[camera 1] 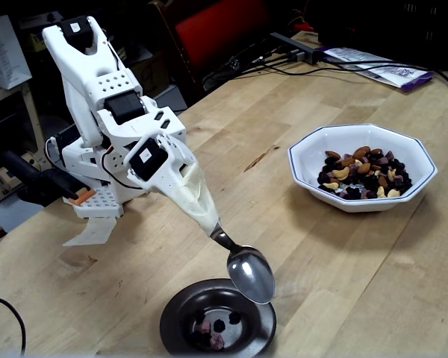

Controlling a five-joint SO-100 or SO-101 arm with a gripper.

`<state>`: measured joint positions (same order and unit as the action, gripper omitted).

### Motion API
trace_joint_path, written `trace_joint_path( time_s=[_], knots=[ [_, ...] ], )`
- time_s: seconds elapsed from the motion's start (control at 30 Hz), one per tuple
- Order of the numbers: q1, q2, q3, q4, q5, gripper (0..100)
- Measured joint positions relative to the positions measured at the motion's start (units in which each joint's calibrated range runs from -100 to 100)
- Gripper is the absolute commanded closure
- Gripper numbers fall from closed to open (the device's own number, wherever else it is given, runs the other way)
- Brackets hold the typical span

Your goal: Use spoon to transfer food from the white bowl to brown plate

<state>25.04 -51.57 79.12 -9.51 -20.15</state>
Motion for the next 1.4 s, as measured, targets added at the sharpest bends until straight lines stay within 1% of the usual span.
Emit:
trace_joint_path(
  time_s=[0.13,0.23,0.4,0.57,0.67,0.83,0.97,1.03,1.17,1.3,1.4],
  knots=[
    [0.00,0.00,0.00,0.00,0.15,96],
    [0.00,0.00,0.00,0.00,1.37,96],
    [-0.36,0.00,0.00,0.00,5.32,96],
    [-4.67,0.00,0.00,0.00,9.18,96],
    [-7.08,-2.83,0.00,0.00,10.21,96],
    [-8.91,-14.60,1.60,0.96,10.55,96],
    [-9.20,-23.44,5.30,6.26,10.55,96],
    [-9.27,-27.39,7.15,10.60,10.60,96],
    [-10.73,-35.98,8.42,21.20,10.60,96],
    [-15.26,-44.74,8.42,33.16,10.60,96],
    [-18.47,-46.72,8.42,41.35,10.60,95]
  ],
)
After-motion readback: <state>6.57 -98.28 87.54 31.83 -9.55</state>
